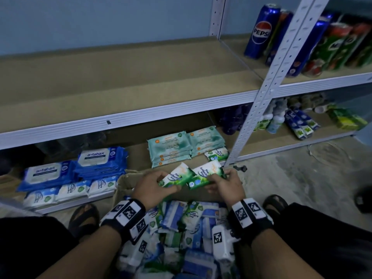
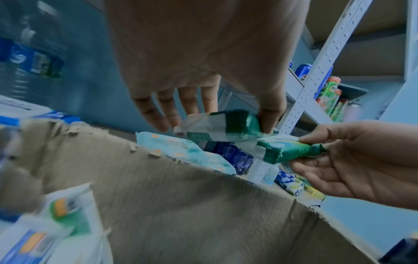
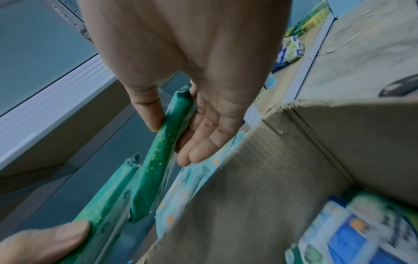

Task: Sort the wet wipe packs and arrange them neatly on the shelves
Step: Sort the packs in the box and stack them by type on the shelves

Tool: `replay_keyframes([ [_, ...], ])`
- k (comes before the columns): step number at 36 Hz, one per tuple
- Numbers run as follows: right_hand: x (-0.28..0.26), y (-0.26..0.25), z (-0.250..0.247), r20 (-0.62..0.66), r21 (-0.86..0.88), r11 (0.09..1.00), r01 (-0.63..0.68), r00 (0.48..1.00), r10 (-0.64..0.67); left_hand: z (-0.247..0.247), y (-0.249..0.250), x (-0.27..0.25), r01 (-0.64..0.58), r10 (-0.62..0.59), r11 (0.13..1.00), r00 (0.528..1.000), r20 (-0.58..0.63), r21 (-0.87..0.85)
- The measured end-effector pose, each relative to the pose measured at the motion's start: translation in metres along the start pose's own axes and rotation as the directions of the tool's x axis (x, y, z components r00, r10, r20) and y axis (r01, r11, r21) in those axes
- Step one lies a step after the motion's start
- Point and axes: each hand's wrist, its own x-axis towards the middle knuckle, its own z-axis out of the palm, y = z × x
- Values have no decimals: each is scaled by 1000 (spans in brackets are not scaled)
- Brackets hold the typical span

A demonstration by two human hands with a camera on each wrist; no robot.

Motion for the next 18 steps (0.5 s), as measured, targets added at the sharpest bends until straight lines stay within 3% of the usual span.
replay_keyframes([
  [3,24,-15,-10,-32,-34,999,-6,999,5,-4,8,31,-42,47,969,999,-15,243],
  [7,65,-31,-21,-69,-133,991,-26,997,17,-6,18,76,-107,92,943,994,63,315],
  [11,105,-39,-24,-60,-278,960,-24,998,7,-2,24,121,-109,40,869,988,152,483],
  [18,172,-31,-12,-70,-628,777,-49,998,7,22,17,186,-160,-69,727,950,304,668],
])
